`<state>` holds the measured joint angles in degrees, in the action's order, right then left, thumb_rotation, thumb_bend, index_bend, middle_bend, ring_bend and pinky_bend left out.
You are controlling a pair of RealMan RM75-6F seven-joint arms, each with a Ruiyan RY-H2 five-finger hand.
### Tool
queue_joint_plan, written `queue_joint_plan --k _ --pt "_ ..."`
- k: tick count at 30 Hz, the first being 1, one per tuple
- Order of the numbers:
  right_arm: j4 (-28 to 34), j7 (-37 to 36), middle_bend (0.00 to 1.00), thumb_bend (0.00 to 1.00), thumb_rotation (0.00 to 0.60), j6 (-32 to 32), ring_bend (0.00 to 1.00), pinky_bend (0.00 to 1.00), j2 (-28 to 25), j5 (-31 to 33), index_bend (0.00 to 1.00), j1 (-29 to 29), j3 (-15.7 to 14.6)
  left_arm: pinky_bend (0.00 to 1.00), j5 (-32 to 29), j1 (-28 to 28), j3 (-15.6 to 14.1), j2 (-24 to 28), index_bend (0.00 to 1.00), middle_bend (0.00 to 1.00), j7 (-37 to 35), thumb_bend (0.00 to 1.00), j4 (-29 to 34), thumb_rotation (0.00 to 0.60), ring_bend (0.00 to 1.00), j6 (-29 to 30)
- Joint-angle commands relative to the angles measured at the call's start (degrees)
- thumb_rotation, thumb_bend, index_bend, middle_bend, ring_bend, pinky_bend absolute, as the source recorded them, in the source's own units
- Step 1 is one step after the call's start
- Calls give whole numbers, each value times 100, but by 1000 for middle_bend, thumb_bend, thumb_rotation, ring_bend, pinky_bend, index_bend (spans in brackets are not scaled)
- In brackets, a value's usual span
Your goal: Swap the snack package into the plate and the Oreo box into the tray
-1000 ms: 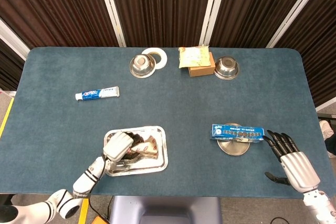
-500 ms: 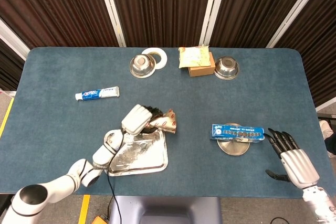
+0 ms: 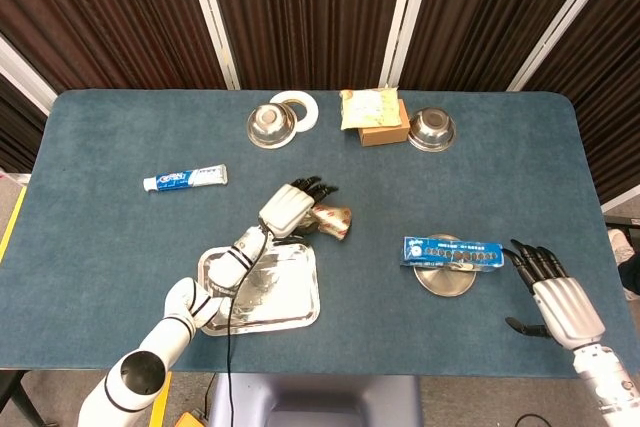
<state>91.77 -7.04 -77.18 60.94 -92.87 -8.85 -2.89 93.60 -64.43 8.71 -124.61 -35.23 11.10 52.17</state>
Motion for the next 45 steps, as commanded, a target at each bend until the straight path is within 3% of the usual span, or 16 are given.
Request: queue_joint_plan --k 1,6,10,13,16,20,22,25,29,33,37,41,45 --pt "24 1 0 257 600 -52 0 0 -12 -50 0 22 -17 35 -96 -17 -53 17 0 0 -102 329 -65 600 0 10" --pt "3 0 0 257 600 -113 0 0 9 -200 0 21 -60 34 -64 44 -228 150 0 0 -69 323 35 600 0 175" --pt "-25 18 0 257 600 -177 0 0 38 -289 0 38 -88 35 154 412 -594 617 0 0 13 346 543 600 0 580" --pt "-42 104 0 258 600 -203 0 0 90 -286 0 50 -77 35 253 967 -865 1258 0 0 357 348 1393 600 0 1025" --pt "-85 251 0 258 600 -129 0 0 225 -218 0 -3 -12 35 185 1582 -1025 2078 0 0 962 347 2651 600 0 1443" --pt "-212 536 0 257 600 505 0 0 485 144 0 -375 221 35 -13 2325 -1211 3163 0 0 1866 345 4435 600 0 1884" --pt "-237 640 0 257 600 948 0 0 580 382 0 -622 342 35 -79 2570 -1255 3489 0 0 2175 344 4992 600 0 2091" --pt "-338 855 0 257 600 1698 0 0 782 841 0 -1075 581 35 -154 2950 -1331 3825 0 0 2506 347 5487 600 0 2406" --pt "-602 1187 0 257 600 2307 0 0 1097 1354 16 -1487 815 34 -227 3227 -1341 3983 0 0 2582 348 5604 600 0 2591" --pt "-927 1537 8 257 600 2591 0 0 1394 1752 139 -1731 940 33 -293 3365 -1297 4020 0 0 2470 346 5520 600 0 2609" --pt "-1174 1727 136 262 600 2650 17 90 1605 2061 293 -1822 1009 33 -263 3431 -1265 4033 0 0 2423 348 5472 600 0 2615" --pt "-1399 1926 361 274 600 2472 265 344 1793 2243 546 -1822 1052 33 -191 3476 -1250 4057 0 0 2344 353 5460 600 0 2621" --pt "-1511 2007 437 284 600 2519 354 426 1854 2346 672 -1866 1027 33 -177 3518 -1222 4062 0 0 2313 354 5457 600 0 2597"
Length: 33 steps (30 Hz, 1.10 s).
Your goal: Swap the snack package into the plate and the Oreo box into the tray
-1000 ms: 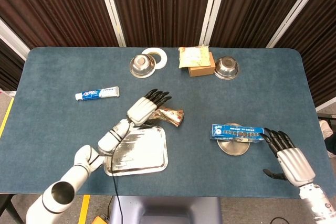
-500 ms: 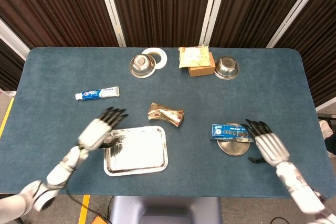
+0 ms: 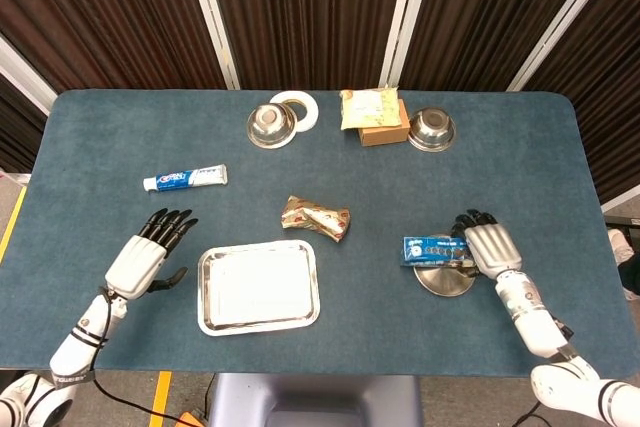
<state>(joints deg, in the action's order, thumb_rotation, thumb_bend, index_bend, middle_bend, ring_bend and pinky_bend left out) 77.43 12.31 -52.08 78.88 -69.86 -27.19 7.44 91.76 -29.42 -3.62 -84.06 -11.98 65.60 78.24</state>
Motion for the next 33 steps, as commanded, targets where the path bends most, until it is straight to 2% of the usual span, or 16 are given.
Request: queue_joint_plan --k 1,4,10,14,20,24,30,32,33 --pt "-83 74 463 292 600 -47 397 467 76 19 713 -27 -9 33 11 27 18 11 0 0 -5 353 13 600 0 -10" --pt "-22 9 525 328 600 -326 488 527 76 -138 796 30 -11 33 44 71 30 33 0 0 27 354 54 600 0 16" --pt "920 -121 561 365 600 -945 513 527 -413 -805 843 214 -173 33 154 230 33 112 0 0 197 354 206 600 0 238" --pt "1681 -152 571 367 600 -1044 518 527 -714 -1412 857 240 -480 33 236 336 47 156 0 0 318 354 326 600 0 408" --pt "2256 -288 585 370 600 -882 525 527 -792 -2152 873 169 -950 32 242 426 86 229 0 0 442 353 475 600 0 442" --pt "2237 -375 588 370 600 -702 530 531 -643 -2208 874 104 -1052 32 222 465 124 275 0 0 467 353 534 600 0 429" --pt "1888 -542 589 370 600 -434 532 528 -137 -2018 866 -50 -955 33 210 483 158 255 0 0 452 351 492 600 0 338" --pt "1677 -597 578 370 600 -404 513 500 72 -1951 781 -88 -891 33 198 486 173 252 0 0 435 351 465 600 0 313" --pt "1557 -650 530 370 600 -334 465 459 173 -1908 669 -131 -871 33 189 489 185 249 0 0 425 351 445 600 0 295"
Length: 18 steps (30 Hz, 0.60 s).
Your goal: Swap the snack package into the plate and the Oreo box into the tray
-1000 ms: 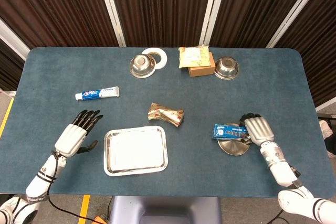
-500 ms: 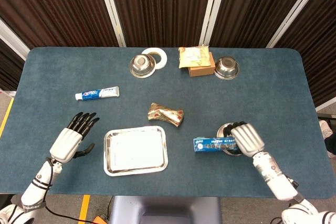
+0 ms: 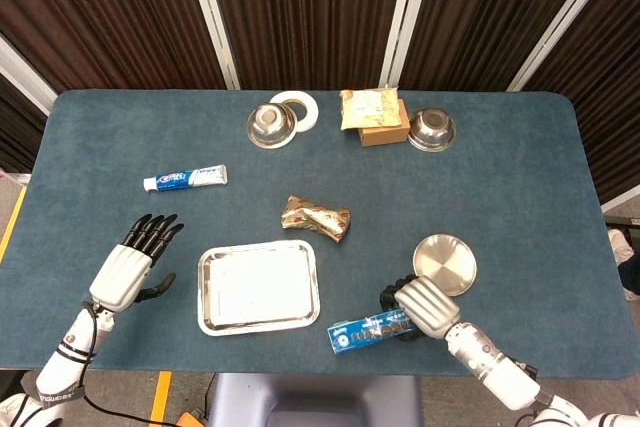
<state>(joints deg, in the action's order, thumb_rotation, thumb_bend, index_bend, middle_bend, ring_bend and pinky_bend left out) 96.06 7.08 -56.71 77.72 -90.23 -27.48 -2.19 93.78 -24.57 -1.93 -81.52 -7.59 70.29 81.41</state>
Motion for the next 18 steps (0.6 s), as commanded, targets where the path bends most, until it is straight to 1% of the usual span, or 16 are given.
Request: queue_joint_plan --k 1,2,3,4,5,6,7,10,12,13,16,18 --pt "-389 -172 459 370 600 178 398 404 348 142 537 -138 104 33 -16 7 20 -6 0 0 -23 351 -35 600 0 -32" --pt "-488 -209 366 370 600 210 310 329 407 140 386 -174 119 32 -20 12 23 -7 0 0 -34 351 -45 600 0 -41" --pt "-612 -245 242 370 600 282 193 220 456 142 206 -230 127 32 -28 13 31 -11 0 0 -52 351 -63 600 0 -62" --pt "-674 -280 133 366 600 335 94 114 471 156 81 -270 138 32 -30 12 35 -15 0 0 -66 352 -77 600 0 -75" --pt "-732 -333 66 354 600 378 38 50 471 170 22 -312 155 32 -28 14 39 -21 0 0 -83 352 -100 600 0 -86" --pt "-748 -379 18 333 600 398 5 8 453 178 0 -335 162 32 -28 16 43 -26 0 0 -96 353 -117 600 0 -91" --pt "-736 -445 1 308 600 414 0 0 415 178 0 -353 162 32 -28 20 46 -30 0 0 -111 353 -132 600 0 -95" --pt "-611 -643 0 260 600 440 0 0 174 127 0 -398 120 32 -38 25 65 -41 0 0 -161 353 -181 600 0 -117" --pt "-472 -798 0 244 600 407 0 0 -78 70 0 -398 69 32 -38 28 70 -42 0 0 -188 353 -204 600 0 -133" --pt "-406 -875 0 240 600 372 0 0 -203 52 0 -387 53 32 -35 32 69 -39 0 0 -198 353 -209 600 0 -136" --pt "-371 -921 0 239 600 356 0 0 -269 35 0 -384 40 32 -31 35 69 -37 0 0 -205 352 -211 600 0 -136" --pt "-272 -1094 0 238 600 181 0 0 -518 28 0 -314 50 33 -24 52 61 -27 0 0 -230 351 -219 600 0 -127"
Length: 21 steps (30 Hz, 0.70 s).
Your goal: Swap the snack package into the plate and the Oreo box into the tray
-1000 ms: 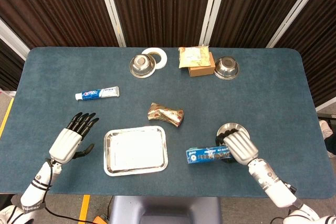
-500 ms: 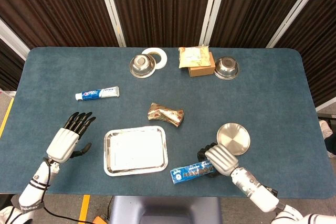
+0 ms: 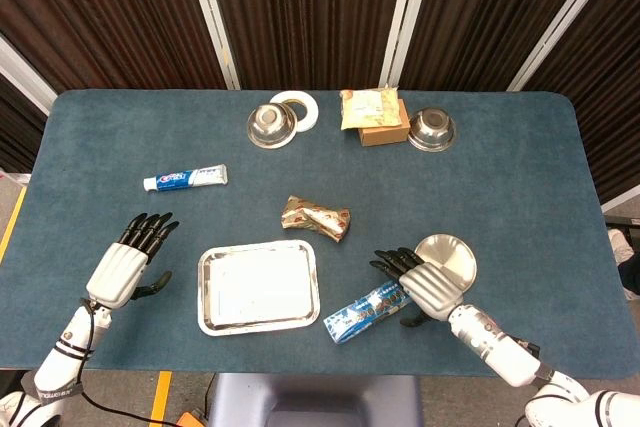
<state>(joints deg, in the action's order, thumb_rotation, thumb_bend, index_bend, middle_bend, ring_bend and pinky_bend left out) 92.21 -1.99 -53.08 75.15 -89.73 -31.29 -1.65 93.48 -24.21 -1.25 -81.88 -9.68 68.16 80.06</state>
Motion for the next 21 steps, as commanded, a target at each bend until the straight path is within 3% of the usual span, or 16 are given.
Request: queue_joint_plan --k 1,4,7,11,13,21 --pt "163 -334 0 238 600 -324 0 0 -436 10 0 118 42 33 10 31 -15 15 0 0 -43 352 -9 600 0 17" --pt "358 -924 0 238 600 -239 0 0 -898 416 0 -22 400 32 65 82 -51 3 0 0 -116 352 -63 600 0 86" --pt "343 -864 0 238 600 206 0 0 -849 999 0 -405 828 32 102 89 -50 -21 0 0 -157 352 -129 600 0 112" --pt "-143 -226 0 238 600 850 0 0 -122 2134 0 -1147 1418 32 107 108 -30 -29 0 0 -228 352 -207 600 0 141" --pt "-492 229 0 238 600 1085 0 0 319 2632 0 -1534 1557 32 90 131 -18 -22 0 0 -250 351 -242 600 0 159" --pt "-1958 1575 0 238 600 1427 0 0 1852 4386 0 -2641 1691 32 3 156 21 3 0 0 -331 352 -435 600 0 75"
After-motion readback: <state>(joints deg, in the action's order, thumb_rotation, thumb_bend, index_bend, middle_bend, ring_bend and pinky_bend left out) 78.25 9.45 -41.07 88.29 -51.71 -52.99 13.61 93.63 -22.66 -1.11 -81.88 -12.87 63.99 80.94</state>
